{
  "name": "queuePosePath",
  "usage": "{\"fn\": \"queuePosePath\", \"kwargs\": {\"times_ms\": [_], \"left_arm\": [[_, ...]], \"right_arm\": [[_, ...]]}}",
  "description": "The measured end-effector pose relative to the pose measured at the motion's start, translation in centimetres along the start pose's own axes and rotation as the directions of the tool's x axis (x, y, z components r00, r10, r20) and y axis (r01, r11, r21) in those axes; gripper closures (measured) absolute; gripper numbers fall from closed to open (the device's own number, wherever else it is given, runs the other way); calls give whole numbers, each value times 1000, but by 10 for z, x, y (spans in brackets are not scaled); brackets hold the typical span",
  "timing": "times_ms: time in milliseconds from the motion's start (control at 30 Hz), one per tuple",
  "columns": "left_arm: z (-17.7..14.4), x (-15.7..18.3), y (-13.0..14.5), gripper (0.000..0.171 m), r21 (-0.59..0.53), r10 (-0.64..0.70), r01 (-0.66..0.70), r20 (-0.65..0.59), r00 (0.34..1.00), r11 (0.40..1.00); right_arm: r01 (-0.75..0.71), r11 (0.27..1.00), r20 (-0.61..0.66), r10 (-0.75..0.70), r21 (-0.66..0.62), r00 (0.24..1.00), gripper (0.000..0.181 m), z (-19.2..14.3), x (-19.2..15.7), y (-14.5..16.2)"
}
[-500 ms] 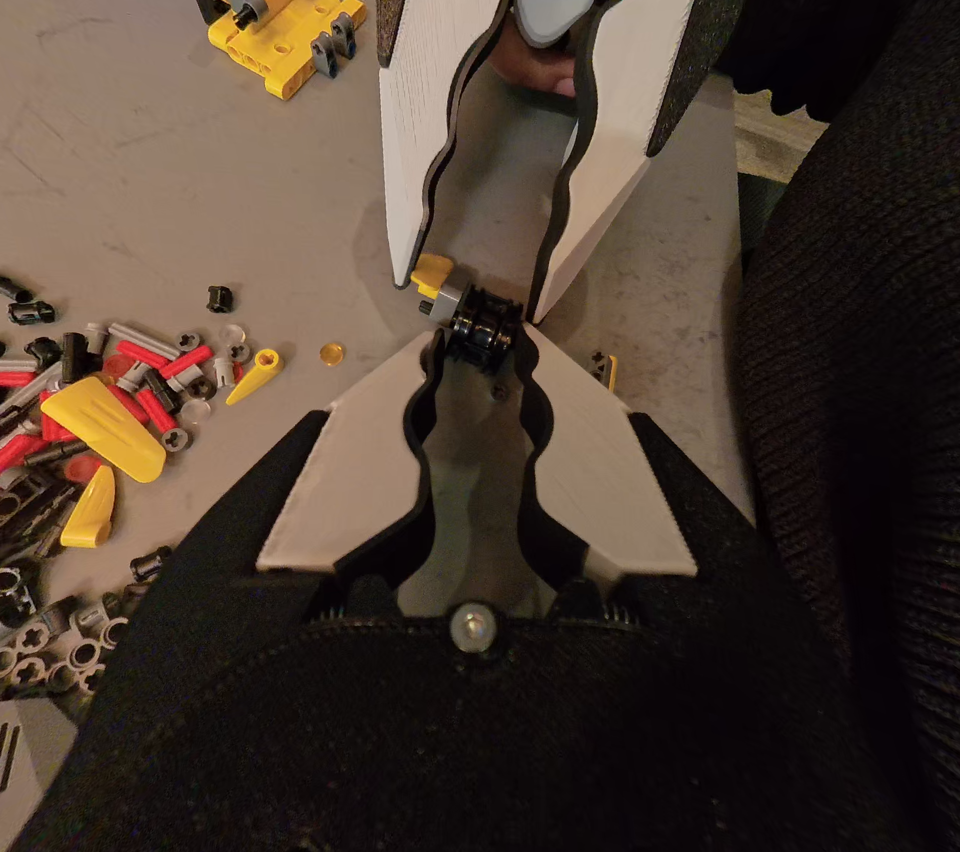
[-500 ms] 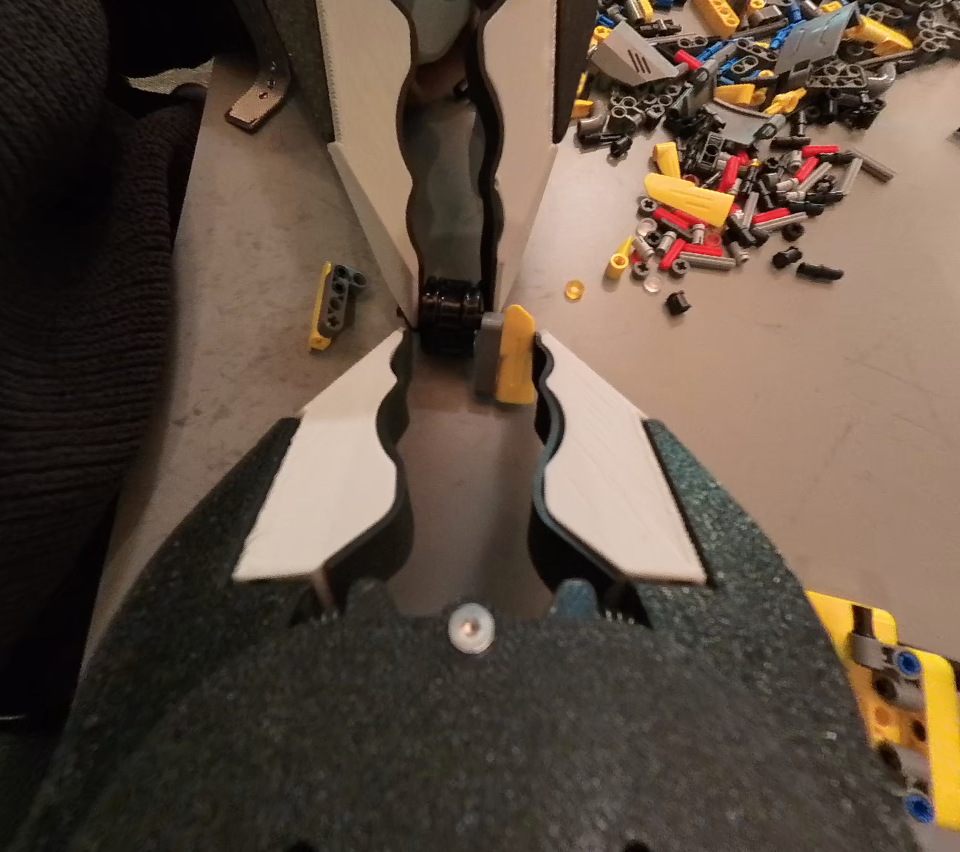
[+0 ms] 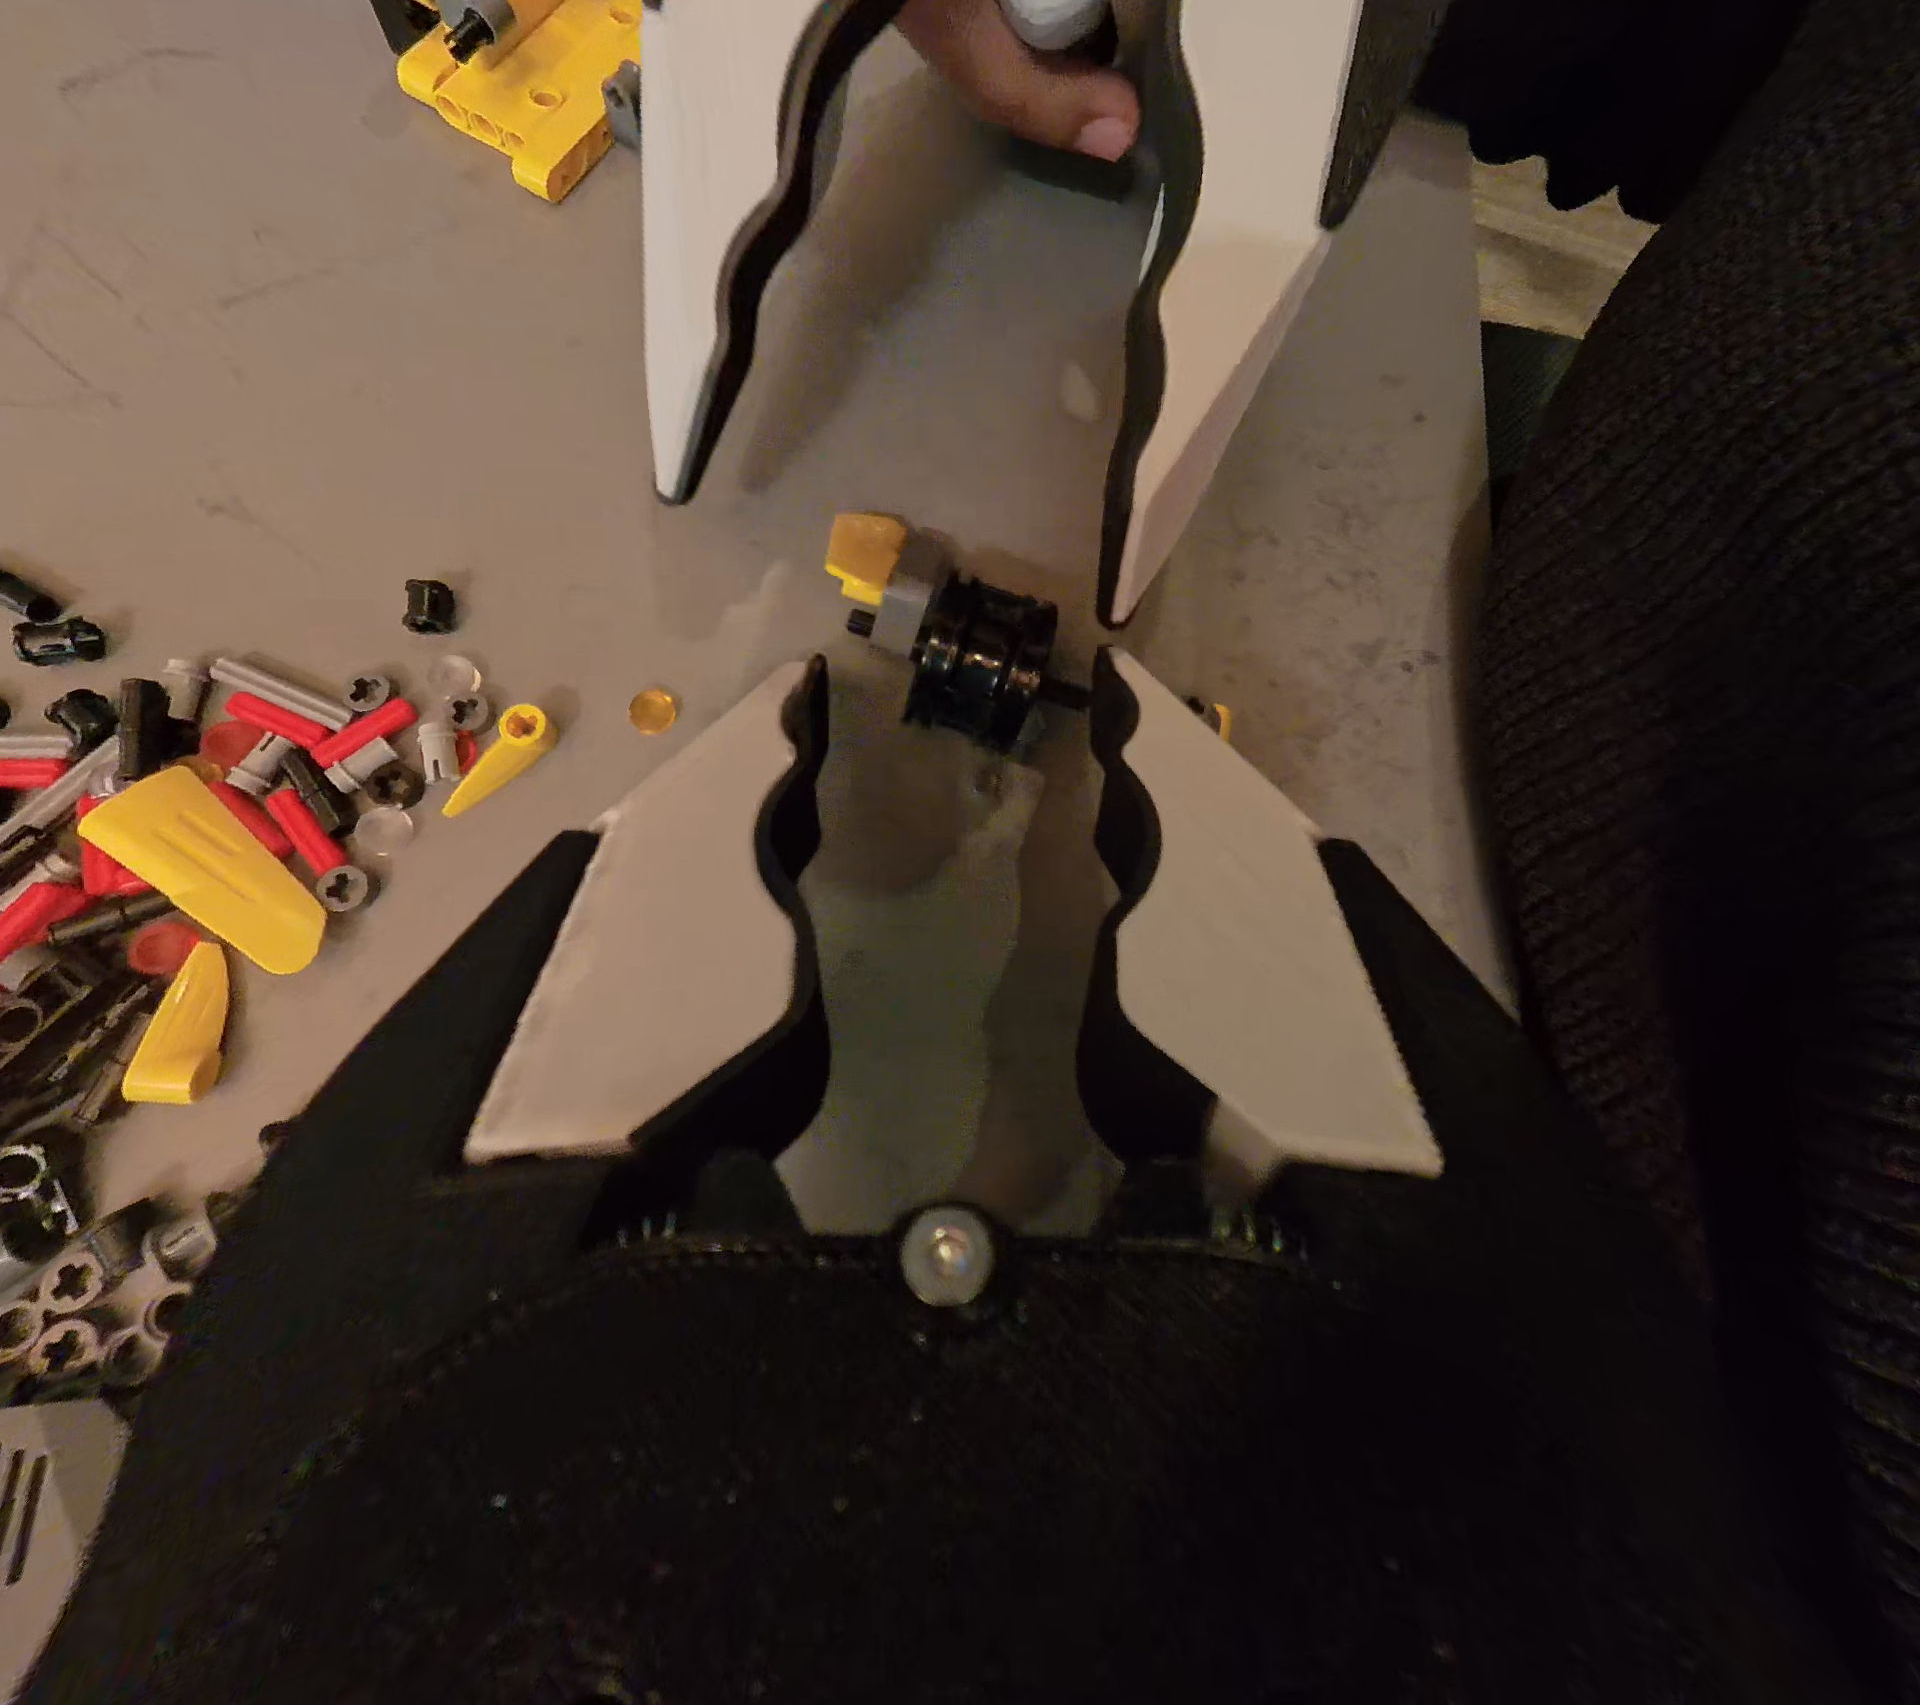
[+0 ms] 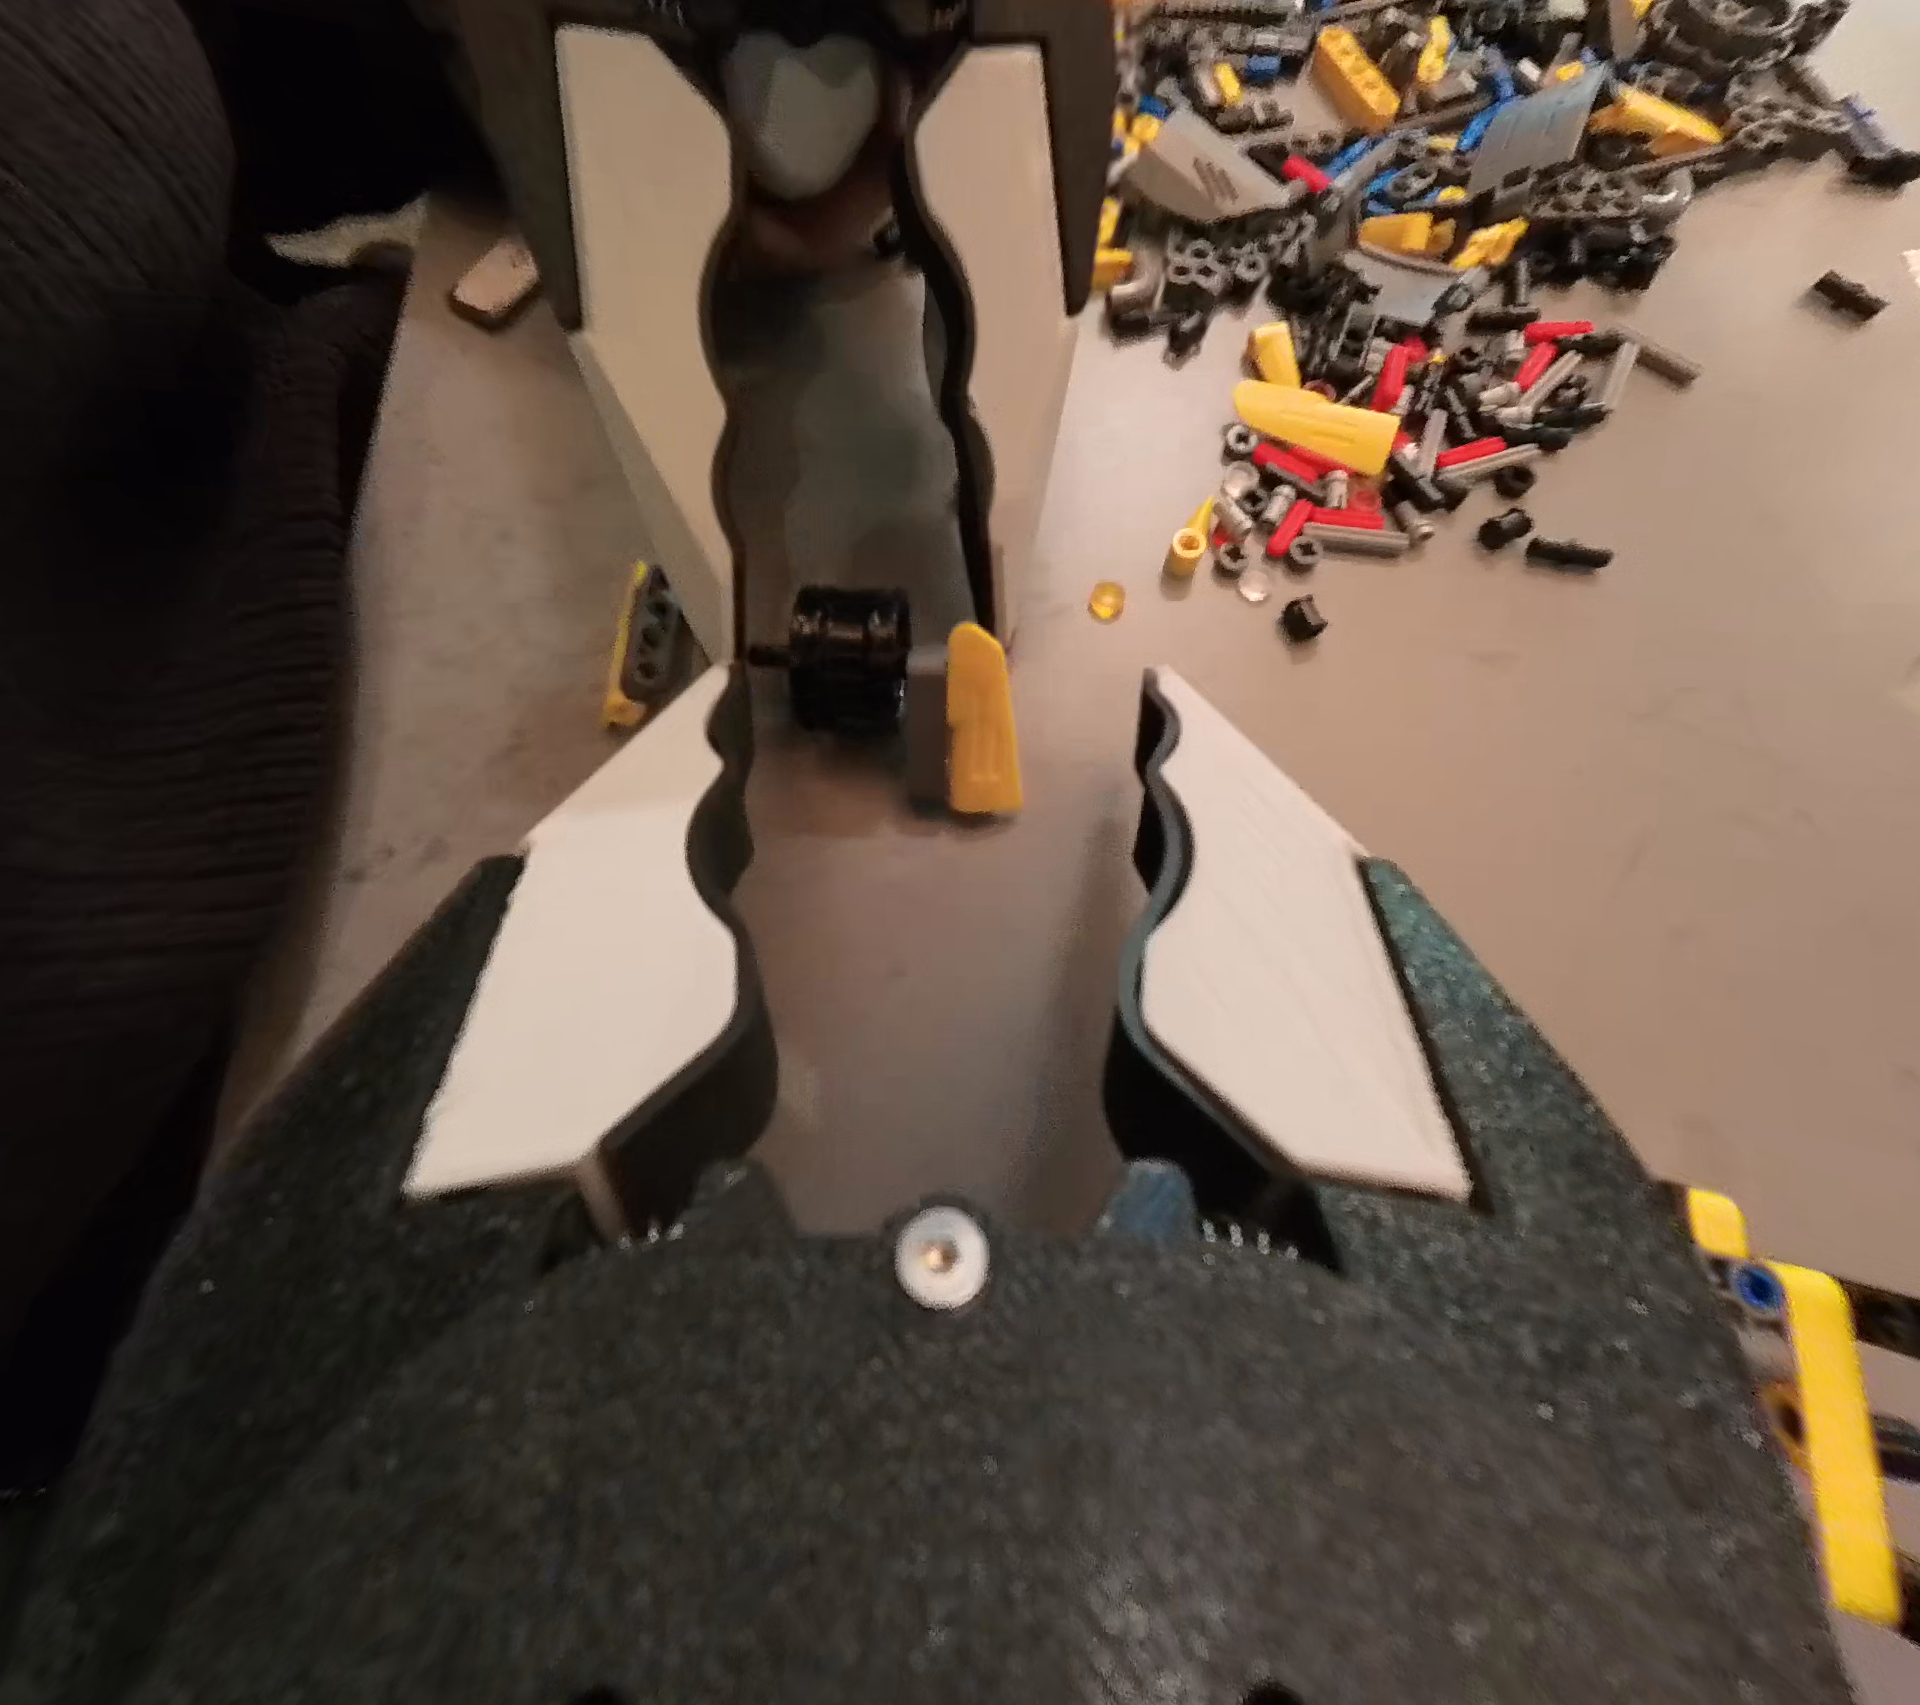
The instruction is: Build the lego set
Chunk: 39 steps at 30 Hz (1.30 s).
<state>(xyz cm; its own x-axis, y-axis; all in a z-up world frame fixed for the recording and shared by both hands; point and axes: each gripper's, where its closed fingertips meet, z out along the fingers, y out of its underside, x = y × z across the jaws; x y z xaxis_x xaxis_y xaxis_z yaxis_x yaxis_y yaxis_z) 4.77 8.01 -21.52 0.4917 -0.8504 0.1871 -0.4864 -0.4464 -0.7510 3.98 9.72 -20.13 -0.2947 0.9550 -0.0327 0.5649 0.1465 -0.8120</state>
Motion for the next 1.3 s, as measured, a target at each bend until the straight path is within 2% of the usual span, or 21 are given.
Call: {"fn": "queuePosePath", "kwargs": {"times_ms": [167,333,500,633,733,900,1000,1167,1300], "left_arm": [[-10,-9,-5,119,49,18,-21,61,998,999],[-31,-22,-21,119,178,-29,8,118,993,984],[-49,-38,-29,116,261,-48,-9,210,977,965],[-57,-50,-33,110,267,-23,-68,324,946,961],[-65,-60,-38,87,303,-47,-77,384,922,950],[-81,-70,-44,76,379,-98,-79,426,900,922],[-84,-70,-46,72,413,-124,-57,399,909,909],[-83,-68,-46,58,406,-101,-76,397,912,911],[-83,-54,-56,47,407,-17,-169,416,909,898]], "right_arm": [[-109,983,43,104,148,994,104,-10,6,-21],[-171,932,2,180,320,984,105,-30,28,-40],[-204,895,-35,237,398,971,106,-43,44,-45],[-172,906,-66,214,386,975,105,-40,46,-43],[-164,919,-76,204,358,976,105,-34,45,-40],[-93,964,-109,124,250,986,107,-17,36,-33],[-33,978,-105,55,206,993,121,-11,27,-31],[-19,972,-103,44,235,994,126,-14,24,-34],[-6,961,-89,31,275,996,150,-20,20,-39]]}}
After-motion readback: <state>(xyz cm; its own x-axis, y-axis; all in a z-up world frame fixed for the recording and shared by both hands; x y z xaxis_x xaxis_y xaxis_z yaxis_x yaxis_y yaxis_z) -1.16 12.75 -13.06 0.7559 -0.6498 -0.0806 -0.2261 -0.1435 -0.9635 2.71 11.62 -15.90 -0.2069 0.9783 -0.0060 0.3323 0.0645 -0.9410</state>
